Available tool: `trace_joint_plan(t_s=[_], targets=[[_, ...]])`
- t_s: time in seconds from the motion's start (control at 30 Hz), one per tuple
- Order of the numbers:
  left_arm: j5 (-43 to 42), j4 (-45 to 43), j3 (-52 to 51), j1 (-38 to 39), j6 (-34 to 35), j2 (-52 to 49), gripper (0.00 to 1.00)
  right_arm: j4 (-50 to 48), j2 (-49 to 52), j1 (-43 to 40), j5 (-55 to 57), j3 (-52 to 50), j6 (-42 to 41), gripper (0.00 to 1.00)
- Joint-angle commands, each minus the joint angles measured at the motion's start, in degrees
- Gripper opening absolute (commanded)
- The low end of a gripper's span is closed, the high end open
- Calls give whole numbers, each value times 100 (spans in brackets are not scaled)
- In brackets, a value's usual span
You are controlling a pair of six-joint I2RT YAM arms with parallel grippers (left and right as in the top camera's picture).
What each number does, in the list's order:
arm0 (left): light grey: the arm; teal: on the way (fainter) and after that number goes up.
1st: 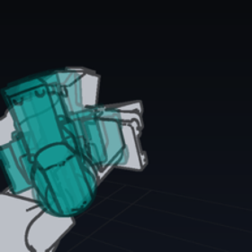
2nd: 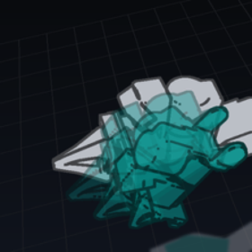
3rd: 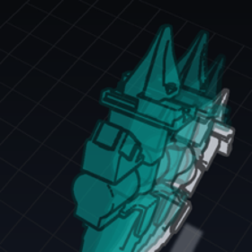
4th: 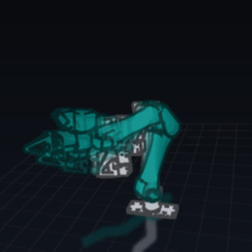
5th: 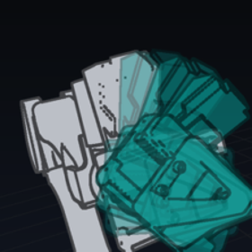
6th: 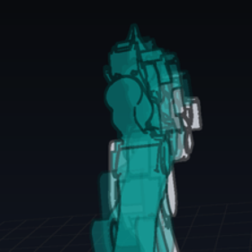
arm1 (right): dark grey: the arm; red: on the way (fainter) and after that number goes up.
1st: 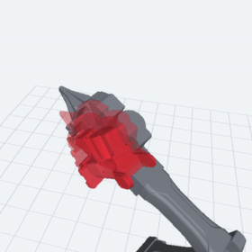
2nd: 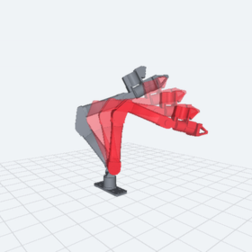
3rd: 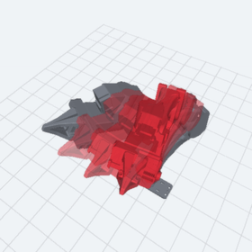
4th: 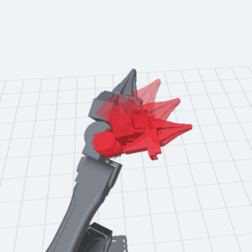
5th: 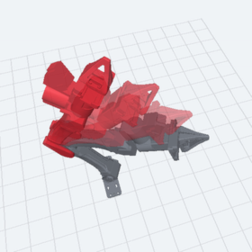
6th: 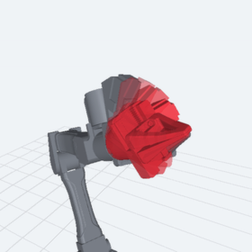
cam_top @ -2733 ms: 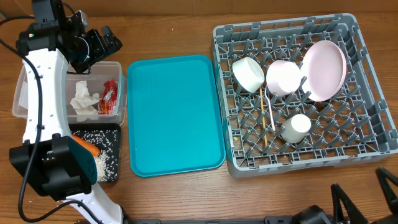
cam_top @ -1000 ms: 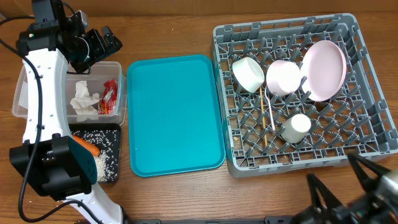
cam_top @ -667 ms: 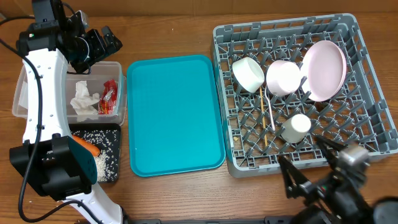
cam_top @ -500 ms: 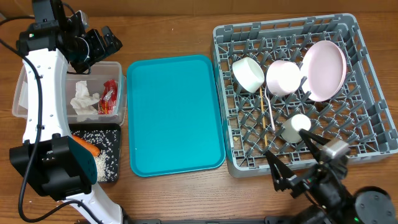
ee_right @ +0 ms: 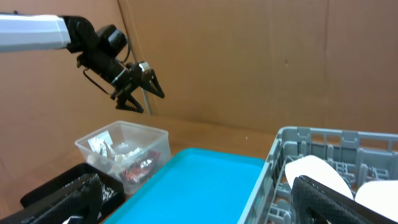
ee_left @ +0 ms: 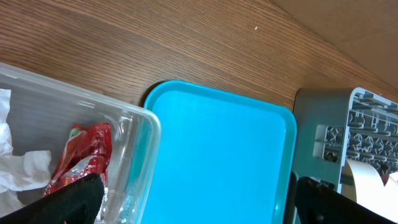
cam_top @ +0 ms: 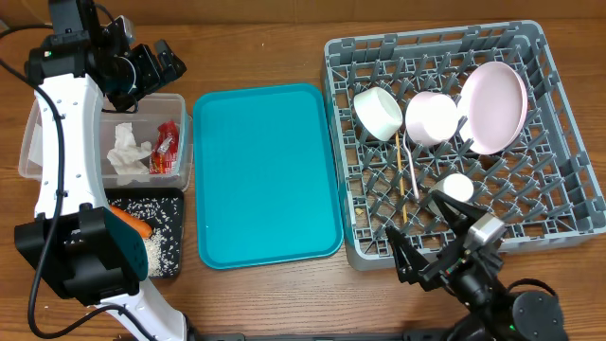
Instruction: Sort waste into correct bins and load items into the dishwasher
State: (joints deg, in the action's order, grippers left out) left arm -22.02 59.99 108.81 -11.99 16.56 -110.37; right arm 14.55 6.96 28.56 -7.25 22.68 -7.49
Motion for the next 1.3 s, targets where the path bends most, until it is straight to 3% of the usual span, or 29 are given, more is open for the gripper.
trace_joint_plan(t_s=[0.0,0.33,0.53,0.87,1.1,1.27], targets=[[17,-2,118,76,59,98,100,-367,-245,31,-85,-442,4,100],[17,-2,118,76,59,98,100,-2870,-680,20,-184,-2247,7,100],[17,-2,116,76,59,98,100,-2691,-680,-240,-149,-2227,22,100],[17,-4,118,76,59,98,100,-2282,-680,-1888,-848,-2227,24,100],[17,-2,116,76,59,98,100,-970,-680,-2096,297,-2225,24,100],[17,-4,118,76,59,98,100,-977,-680,-2096,612,-2223,26,100]])
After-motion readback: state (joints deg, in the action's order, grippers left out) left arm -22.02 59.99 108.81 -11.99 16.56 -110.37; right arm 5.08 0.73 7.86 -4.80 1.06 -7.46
